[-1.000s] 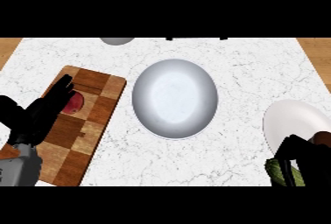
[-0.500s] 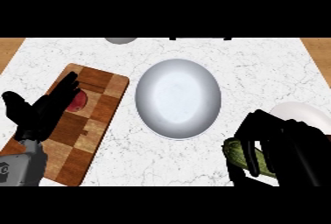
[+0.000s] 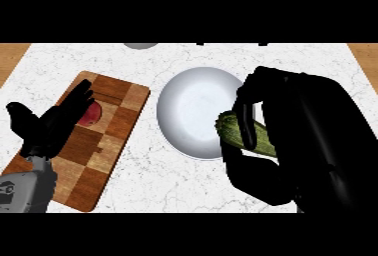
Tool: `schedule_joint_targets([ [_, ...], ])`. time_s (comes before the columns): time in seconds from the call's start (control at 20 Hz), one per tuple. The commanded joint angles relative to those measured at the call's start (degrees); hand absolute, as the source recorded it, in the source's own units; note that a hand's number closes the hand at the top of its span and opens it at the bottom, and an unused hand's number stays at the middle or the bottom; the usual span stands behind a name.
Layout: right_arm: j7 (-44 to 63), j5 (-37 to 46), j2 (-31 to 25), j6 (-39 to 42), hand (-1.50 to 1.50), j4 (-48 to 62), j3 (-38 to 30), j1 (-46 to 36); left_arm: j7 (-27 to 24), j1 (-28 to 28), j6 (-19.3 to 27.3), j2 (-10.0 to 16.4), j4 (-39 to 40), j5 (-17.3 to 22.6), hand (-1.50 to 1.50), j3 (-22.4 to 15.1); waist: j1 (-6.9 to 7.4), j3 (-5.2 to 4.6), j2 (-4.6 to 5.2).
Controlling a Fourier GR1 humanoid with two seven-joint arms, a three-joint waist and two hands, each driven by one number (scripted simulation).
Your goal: Pick the squash from the plate and place it in the bowl
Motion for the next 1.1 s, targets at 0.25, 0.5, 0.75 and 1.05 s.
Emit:
schedule_joint_targets([
  [0.25,4.50,2.24,1.06,-5.30,1.50,22.56,-6.54,-12.03,-0.75,-1.74,-0.03,-0.17,2.51,-0.79,0.00,-0.10,0.20,0.11,0.49],
  [0.5,-5.44,6.05,1.07,-16.46,1.50,35.33,-9.24,-11.95,-1.18,-1.81,-0.88,0.51,3.24,-0.61,0.00,0.40,0.49,0.16,0.67],
  [0.75,-15.45,1.48,1.07,-24.11,1.50,48.28,-12.36,-12.07,-2.29,-0.30,-2.26,0.58,2.36,0.57,0.00,0.91,0.93,0.17,0.72],
  [1.05,-26.06,0.24,1.08,-33.96,1.50,70.74,-13.91,-18.39,2.13,-4.81,-1.20,0.35,1.15,0.38,0.00,-0.04,1.84,0.18,1.11],
])
